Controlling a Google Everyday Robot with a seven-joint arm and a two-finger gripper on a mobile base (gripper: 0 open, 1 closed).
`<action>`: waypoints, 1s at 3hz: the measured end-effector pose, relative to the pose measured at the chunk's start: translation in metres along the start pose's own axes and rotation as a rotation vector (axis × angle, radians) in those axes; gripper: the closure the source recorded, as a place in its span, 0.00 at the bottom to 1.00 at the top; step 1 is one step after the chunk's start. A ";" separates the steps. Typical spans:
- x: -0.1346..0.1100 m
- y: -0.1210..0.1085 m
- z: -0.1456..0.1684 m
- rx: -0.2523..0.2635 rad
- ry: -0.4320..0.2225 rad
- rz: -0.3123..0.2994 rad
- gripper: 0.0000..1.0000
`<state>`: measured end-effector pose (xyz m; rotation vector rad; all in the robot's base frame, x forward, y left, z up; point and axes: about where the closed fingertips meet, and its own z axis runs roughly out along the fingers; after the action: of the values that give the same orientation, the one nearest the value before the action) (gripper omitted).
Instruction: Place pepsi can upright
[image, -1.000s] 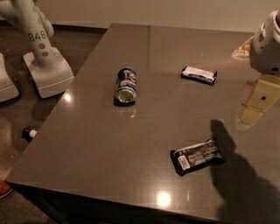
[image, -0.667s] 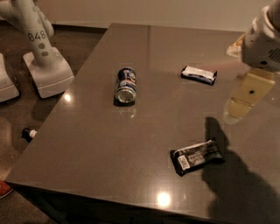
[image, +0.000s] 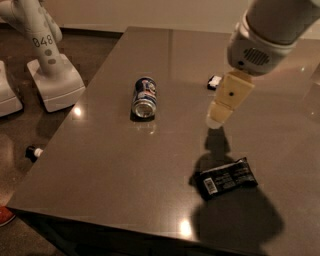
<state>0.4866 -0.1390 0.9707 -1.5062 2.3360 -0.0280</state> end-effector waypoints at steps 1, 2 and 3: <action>-0.030 -0.009 0.019 0.012 0.041 0.065 0.00; -0.060 -0.020 0.043 0.018 0.094 0.121 0.00; -0.086 -0.029 0.063 0.040 0.132 0.140 0.00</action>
Offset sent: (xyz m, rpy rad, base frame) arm 0.0857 0.0831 -0.0349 -0.1008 0.0965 -0.2213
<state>0.5634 -0.0646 0.9422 -1.3560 2.5242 -0.1418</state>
